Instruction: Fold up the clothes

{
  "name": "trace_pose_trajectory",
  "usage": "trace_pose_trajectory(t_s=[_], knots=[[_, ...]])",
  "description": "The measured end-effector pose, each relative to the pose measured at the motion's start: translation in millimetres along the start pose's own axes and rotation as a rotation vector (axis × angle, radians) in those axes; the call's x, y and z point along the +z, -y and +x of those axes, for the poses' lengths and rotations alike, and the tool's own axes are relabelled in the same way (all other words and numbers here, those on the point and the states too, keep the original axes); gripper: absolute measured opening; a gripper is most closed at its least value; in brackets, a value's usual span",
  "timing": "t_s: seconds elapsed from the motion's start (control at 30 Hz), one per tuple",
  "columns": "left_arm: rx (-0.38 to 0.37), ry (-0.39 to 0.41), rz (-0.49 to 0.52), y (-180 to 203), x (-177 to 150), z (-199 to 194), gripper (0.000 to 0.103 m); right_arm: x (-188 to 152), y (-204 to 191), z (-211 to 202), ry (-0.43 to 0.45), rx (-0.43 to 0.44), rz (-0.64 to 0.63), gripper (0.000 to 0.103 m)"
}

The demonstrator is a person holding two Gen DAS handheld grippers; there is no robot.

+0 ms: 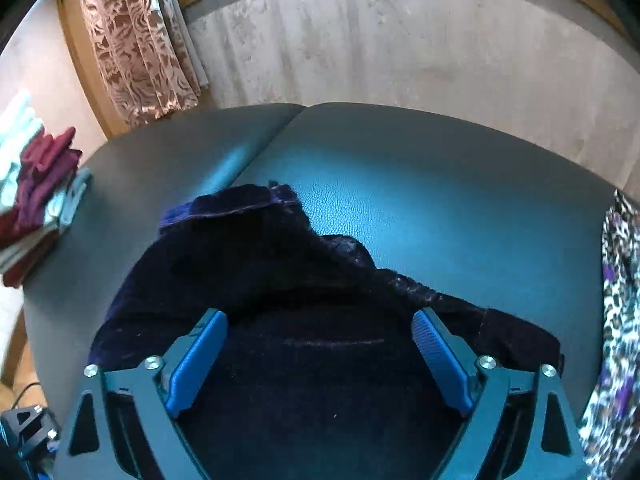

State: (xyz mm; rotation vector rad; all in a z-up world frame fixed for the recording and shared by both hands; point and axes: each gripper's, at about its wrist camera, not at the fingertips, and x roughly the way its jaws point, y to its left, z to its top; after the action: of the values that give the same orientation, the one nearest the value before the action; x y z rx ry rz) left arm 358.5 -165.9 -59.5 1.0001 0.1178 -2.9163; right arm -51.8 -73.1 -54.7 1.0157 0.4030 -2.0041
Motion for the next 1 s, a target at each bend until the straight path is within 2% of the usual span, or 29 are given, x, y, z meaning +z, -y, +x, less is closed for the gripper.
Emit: trace_pose_trajectory(t_s=[0.3,0.47,0.57,0.7,0.8,0.87,1.0], knots=[[-0.026,-0.020,-0.106,-12,14,0,0.050,13,-6,6,-0.006,-0.066,-0.040,0.100],[-0.080,-0.031,-0.259,-37,31,-9,0.050,14,-4,-1,0.003,-0.051,-0.042,0.101],[-0.114,-0.044,-0.361,-56,41,-6,0.054,13,-2,-6,0.017,-0.038,-0.036,0.101],[-0.162,-0.078,-0.450,-73,54,3,0.055,12,-1,-14,0.036,-0.021,-0.028,0.101],[-0.166,-0.064,-0.492,-84,62,3,0.057,11,2,-24,0.061,-0.005,-0.019,0.101],[-0.172,-0.063,-0.506,-92,65,6,0.058,7,9,-48,0.111,0.029,-0.002,0.101],[-0.228,-0.103,-0.547,-107,63,24,0.061,-18,41,-95,0.136,0.223,0.092,0.103]])
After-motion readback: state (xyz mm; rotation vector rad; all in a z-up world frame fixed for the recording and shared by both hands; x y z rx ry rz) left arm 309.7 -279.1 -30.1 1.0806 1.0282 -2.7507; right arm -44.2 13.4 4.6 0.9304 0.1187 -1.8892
